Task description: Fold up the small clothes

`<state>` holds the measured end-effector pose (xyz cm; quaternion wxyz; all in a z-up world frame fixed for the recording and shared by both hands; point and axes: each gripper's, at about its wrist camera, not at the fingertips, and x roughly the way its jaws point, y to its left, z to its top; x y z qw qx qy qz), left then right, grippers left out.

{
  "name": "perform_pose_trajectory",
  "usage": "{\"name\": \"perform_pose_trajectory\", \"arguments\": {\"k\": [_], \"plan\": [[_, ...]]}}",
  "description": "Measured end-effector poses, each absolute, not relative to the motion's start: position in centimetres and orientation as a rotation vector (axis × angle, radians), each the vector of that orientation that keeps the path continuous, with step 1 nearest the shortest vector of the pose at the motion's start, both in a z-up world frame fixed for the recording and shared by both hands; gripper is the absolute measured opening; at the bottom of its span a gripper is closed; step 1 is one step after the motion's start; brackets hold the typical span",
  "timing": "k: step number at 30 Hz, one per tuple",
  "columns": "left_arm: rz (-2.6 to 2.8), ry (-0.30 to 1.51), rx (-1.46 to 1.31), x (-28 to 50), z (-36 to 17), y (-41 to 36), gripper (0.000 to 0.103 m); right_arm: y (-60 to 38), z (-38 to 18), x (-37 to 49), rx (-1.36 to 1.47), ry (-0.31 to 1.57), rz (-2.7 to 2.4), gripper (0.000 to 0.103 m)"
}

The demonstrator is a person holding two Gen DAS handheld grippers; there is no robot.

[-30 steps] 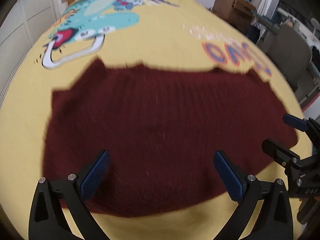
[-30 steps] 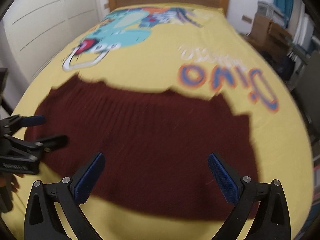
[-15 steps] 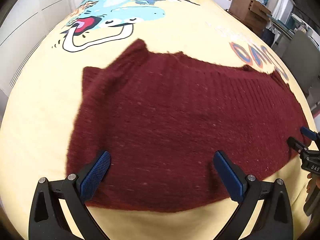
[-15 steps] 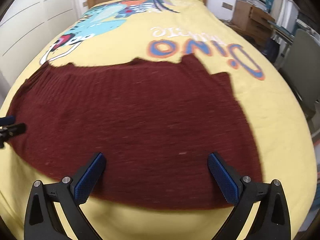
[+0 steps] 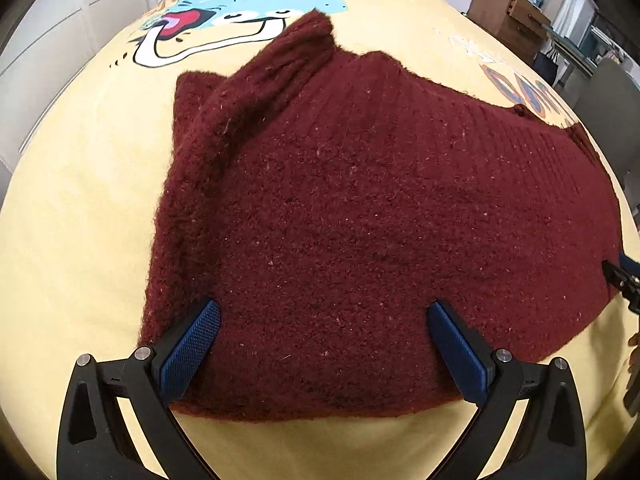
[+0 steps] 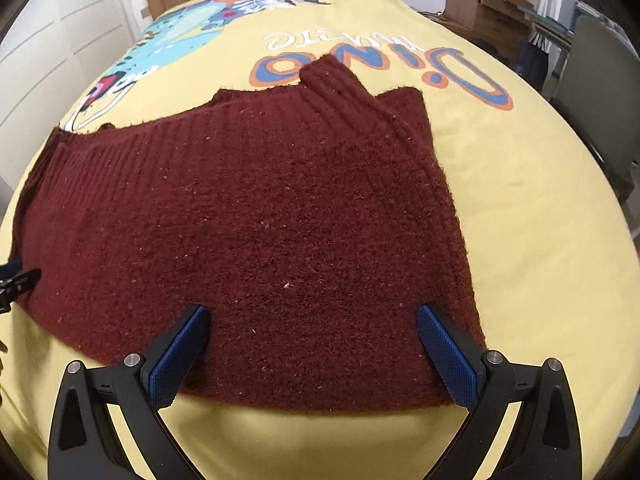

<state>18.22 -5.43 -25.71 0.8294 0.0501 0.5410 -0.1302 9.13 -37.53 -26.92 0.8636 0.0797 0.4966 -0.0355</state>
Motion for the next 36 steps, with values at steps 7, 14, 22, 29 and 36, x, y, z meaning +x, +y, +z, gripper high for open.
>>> {"name": "perform_pose_trajectory", "arguments": {"k": [7,14,22,29,36], "plan": [[-0.277,1.165,0.109,18.4,-25.7,-5.3,0.102,-37.5,-27.5,8.6,0.163,1.013,-0.07,0.103],[-0.306,1.217,0.118,18.5,-24.2,-5.1,0.102,-37.2,-26.2,10.1,0.133,1.116,-0.069,0.103],[-0.313,1.234,0.028,19.2,-19.1,-1.7,0.102,-35.0,-20.7,8.7,0.093,1.097,-0.028,0.103],[-0.271,1.345,-0.072,20.9,-21.2,2.8,0.102,-32.5,-21.3,5.4,0.093,1.114,0.025,0.103],[-0.3,1.437,-0.243,22.8,-25.3,4.4,0.102,-32.7,-24.4,2.2,0.093,1.201,0.004,0.103]]}}
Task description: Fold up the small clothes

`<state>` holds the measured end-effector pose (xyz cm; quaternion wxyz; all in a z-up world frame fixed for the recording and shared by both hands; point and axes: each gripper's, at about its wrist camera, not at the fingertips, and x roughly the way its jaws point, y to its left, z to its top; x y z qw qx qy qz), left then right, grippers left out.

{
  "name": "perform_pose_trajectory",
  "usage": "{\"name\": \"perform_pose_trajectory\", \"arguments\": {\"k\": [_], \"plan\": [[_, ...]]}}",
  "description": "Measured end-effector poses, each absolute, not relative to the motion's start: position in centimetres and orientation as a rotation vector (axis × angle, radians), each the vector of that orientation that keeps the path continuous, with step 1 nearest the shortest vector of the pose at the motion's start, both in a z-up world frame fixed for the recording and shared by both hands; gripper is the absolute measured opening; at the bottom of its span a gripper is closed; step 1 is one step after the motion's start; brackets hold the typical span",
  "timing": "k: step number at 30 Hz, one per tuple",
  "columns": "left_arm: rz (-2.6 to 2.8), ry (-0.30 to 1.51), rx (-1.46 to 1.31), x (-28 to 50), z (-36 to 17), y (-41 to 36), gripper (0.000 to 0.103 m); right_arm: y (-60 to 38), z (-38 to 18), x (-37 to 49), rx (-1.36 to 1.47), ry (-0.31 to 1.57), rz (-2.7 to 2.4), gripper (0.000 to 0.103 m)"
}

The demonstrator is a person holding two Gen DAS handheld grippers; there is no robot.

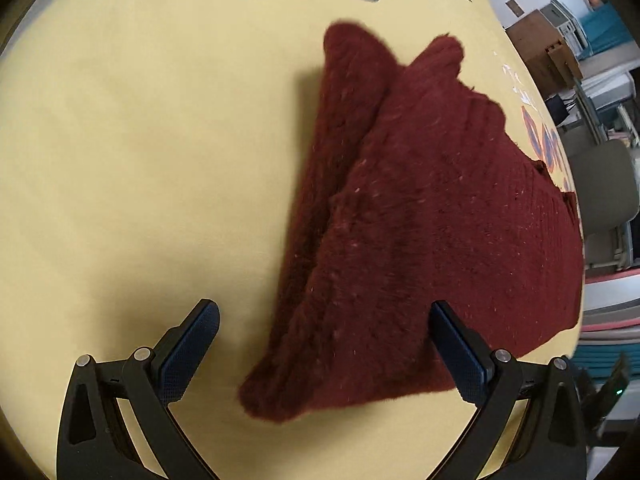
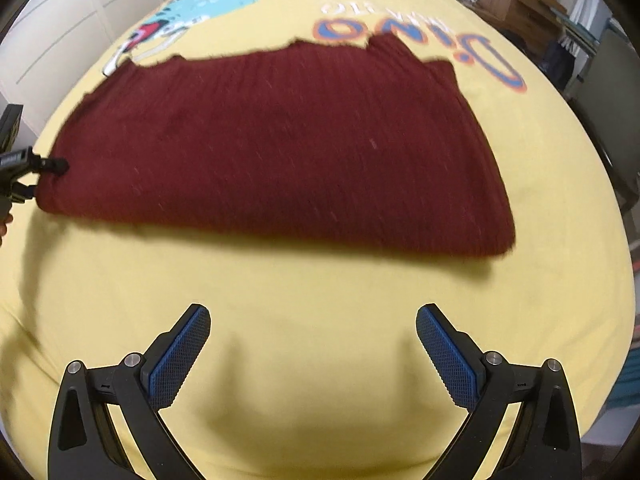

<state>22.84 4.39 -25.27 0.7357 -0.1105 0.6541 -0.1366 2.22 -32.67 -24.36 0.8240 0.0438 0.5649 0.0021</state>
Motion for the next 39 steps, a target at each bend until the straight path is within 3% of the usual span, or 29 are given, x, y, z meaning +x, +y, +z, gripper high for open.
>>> {"name": "perform_pose_trajectory", "arguments": {"k": [5,7,9,11,20,29,39], "plan": [[-0.374,1.436,-0.233,22.7,-25.8,3.0,0.101,-34.3,-25.1,1.2,0.121,1.219,-0.046,0.103],[-0.386,1.44,-0.221,22.5,-26.1,2.6,0.086,-34.8,-25.2,1.1,0.13,1.217,-0.059,0.103],[-0.355,1.452,-0.235,22.7,-25.9,2.6,0.055,-35.3,-25.1,1.1,0.141,1.213,-0.068,0.103],[-0.405,1.49,-0.351,22.8,-25.7,2.9,0.034,-35.7,-24.8,1.1,0.149,1.206,-0.075,0.103],[-0.426,1.401,-0.264,22.0,-18.8,-0.7,0.03,-37.4,-23.4,1.2,0.181,1.166,-0.093,0.103],[-0.57,1.327,-0.112,21.7,-11.2,-12.6,0.028,-41.2,-20.1,2.1,0.215,1.078,-0.127,0.103],[-0.619,1.371,0.068,21.5,-16.6,-30.8,0.028,-47.1,-17.7,1.1,0.251,1.031,-0.22,0.103]]}}
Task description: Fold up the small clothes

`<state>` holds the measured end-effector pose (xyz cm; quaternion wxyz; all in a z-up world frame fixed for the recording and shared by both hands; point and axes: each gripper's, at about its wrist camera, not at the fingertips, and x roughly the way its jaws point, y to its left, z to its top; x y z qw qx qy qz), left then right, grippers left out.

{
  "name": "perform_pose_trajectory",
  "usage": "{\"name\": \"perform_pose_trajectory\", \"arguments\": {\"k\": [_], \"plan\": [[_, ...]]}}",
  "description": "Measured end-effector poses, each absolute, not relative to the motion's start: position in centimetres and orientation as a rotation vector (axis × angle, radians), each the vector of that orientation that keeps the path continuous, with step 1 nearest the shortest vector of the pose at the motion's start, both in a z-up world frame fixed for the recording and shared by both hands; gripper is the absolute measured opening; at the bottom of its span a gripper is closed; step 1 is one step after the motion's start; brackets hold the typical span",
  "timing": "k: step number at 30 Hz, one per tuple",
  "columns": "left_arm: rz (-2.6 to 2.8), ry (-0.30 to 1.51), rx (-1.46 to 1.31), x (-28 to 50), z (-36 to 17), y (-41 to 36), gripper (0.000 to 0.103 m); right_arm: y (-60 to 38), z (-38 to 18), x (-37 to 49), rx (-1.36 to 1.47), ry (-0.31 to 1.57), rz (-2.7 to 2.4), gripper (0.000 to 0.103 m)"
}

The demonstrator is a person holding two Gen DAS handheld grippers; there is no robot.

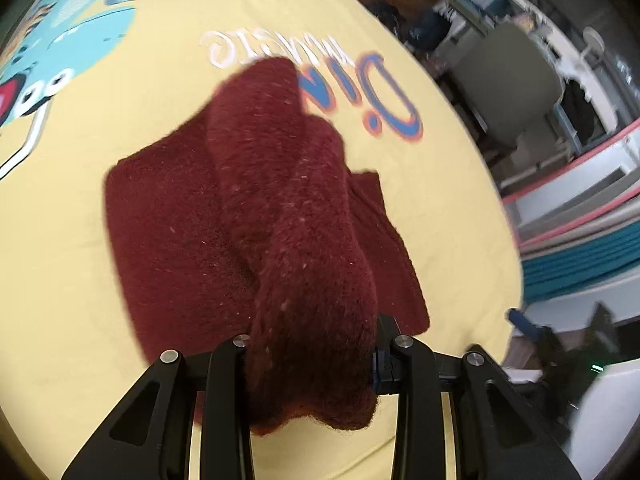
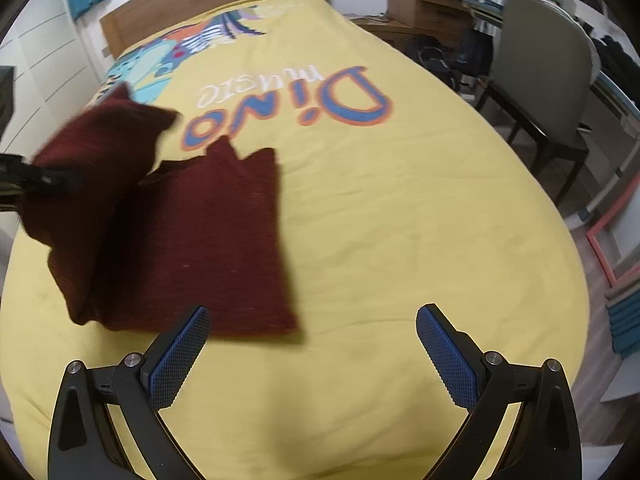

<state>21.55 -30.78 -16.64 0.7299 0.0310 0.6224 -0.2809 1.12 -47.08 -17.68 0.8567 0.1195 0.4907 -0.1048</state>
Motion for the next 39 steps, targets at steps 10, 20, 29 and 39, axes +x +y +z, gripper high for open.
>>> {"name": "perform_pose_trajectory", "arguments": {"k": [10,20,29,39], "plan": [[-0.512,1.357,0.311,18.1,-21.8,-34.5,0.047,-49.8,-20.8,-1.4,0.285,1.11,-0.257,0.103],[-0.513,1.364,0.274,18.2,-20.1,-34.9,0.096,-50.2,-22.3,-2.3,0.317,1.137,-0.257,0.103],[-0.611,1.309,0.121,19.2,-14.8,-30.2,0.101,-49.6,-20.1,-1.6,0.321,1.116,-0.227,0.103],[-0.518,1.274,0.068,19.7,-13.3,-21.3,0.101,-45.2,-13.6,5.2,0.236,1.09,-0.062,0.102]]}}
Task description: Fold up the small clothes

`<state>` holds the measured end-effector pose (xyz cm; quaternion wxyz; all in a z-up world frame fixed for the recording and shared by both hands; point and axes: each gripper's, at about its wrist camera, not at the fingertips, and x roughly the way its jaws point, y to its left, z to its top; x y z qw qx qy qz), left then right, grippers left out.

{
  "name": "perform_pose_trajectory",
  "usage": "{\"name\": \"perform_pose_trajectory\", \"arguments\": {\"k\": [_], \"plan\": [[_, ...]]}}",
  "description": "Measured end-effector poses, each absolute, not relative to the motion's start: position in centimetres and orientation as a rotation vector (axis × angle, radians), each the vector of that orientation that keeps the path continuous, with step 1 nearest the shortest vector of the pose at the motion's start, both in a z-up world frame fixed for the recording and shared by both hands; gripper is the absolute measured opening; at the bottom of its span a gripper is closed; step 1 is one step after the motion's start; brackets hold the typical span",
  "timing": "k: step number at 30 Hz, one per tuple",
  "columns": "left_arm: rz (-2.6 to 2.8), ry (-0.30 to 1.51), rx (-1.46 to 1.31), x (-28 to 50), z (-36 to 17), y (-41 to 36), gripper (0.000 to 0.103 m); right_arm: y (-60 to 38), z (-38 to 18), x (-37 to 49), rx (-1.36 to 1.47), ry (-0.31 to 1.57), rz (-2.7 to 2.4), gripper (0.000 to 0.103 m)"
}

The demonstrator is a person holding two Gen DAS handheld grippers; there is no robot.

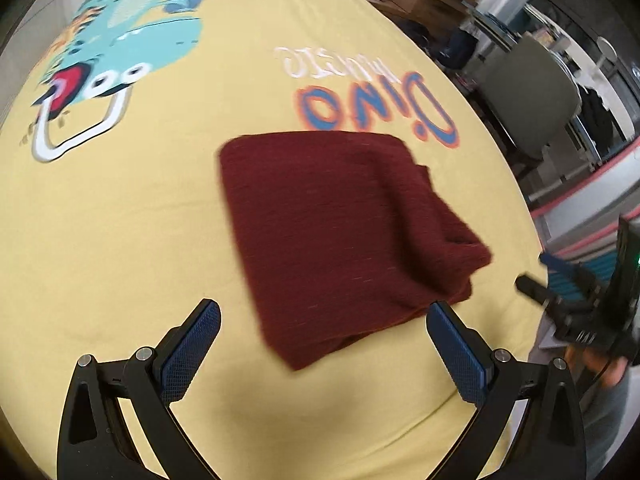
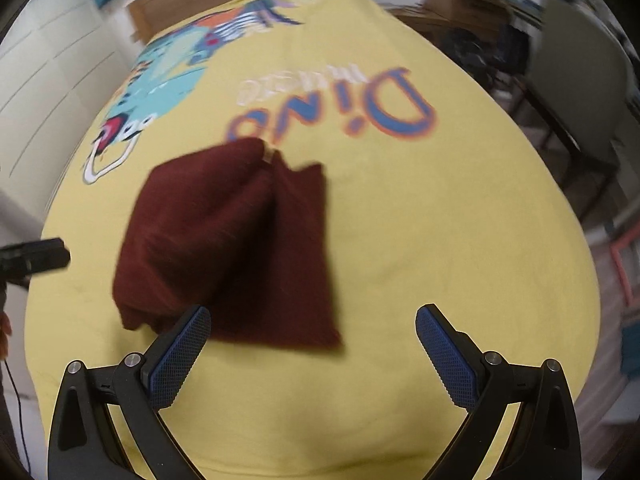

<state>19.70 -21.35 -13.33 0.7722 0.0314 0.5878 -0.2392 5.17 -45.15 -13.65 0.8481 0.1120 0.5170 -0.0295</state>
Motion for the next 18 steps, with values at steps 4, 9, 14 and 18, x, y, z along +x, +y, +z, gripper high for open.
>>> {"name": "perform_pose_trajectory", "arguments": {"k": [4,9,14,18], "plan": [[-0.499,1.286,0.029,19.4,-13.8,-18.7,0.101,-42.5,-11.8,9.5,0.173,1.113,0.01,0.097],[-0.494,1.306,-0.013,19.3,-14.3,-16.4,0.101,-39.7,-11.3,15.3,0.208,1.174,0.115,0.09],[-0.484,1.309,-0.054,19.3,-14.4,-14.7,0.101,-37.5,-15.6,19.1,0.2,1.36,0.137,0.059],[-0.481,1.323,-0.05,19.5,-15.1,-14.1,0.101,-37.1,-20.0,18.8,0.184,1.474,0.116,0.052]]}}
